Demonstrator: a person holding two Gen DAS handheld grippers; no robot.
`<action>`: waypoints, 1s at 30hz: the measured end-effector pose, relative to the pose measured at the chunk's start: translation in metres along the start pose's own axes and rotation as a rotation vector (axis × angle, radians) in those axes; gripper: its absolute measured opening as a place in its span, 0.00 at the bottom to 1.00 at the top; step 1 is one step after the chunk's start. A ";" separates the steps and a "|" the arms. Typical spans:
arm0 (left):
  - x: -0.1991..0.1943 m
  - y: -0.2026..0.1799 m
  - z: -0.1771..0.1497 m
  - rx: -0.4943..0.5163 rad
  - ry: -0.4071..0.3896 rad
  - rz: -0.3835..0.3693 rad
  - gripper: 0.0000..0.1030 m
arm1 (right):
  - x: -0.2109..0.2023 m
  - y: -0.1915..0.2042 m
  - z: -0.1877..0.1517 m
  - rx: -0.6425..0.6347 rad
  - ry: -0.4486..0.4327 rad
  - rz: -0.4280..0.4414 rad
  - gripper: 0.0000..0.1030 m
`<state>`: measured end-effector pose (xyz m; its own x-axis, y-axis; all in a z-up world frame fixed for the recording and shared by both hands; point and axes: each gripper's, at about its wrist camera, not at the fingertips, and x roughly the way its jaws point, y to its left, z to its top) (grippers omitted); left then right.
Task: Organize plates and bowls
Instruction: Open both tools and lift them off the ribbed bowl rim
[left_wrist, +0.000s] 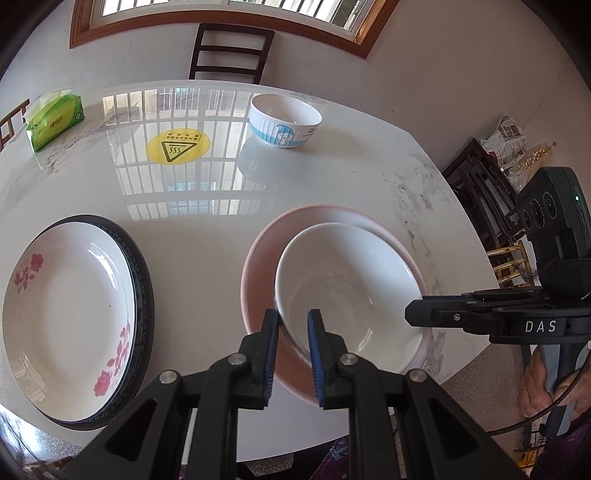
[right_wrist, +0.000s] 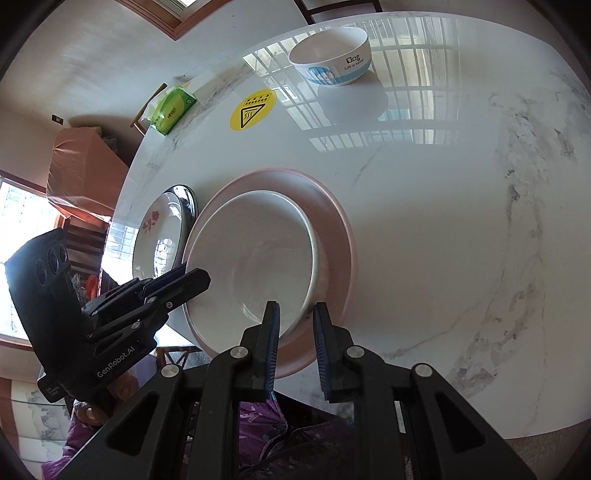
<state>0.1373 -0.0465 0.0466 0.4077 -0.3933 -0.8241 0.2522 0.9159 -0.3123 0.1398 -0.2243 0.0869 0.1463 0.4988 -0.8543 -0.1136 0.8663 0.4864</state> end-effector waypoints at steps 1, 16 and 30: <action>0.000 0.000 0.000 0.001 -0.005 0.002 0.16 | 0.001 0.000 0.000 0.001 0.001 0.002 0.17; -0.007 -0.003 -0.001 0.067 -0.049 0.044 0.24 | -0.006 0.004 -0.006 -0.048 -0.058 -0.012 0.20; -0.032 0.016 0.026 0.037 -0.187 0.068 0.39 | -0.049 -0.018 -0.007 -0.137 -0.318 -0.030 0.34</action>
<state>0.1513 -0.0211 0.0799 0.5802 -0.3416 -0.7394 0.2492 0.9387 -0.2381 0.1281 -0.2643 0.1189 0.4482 0.4751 -0.7572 -0.2324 0.8799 0.4145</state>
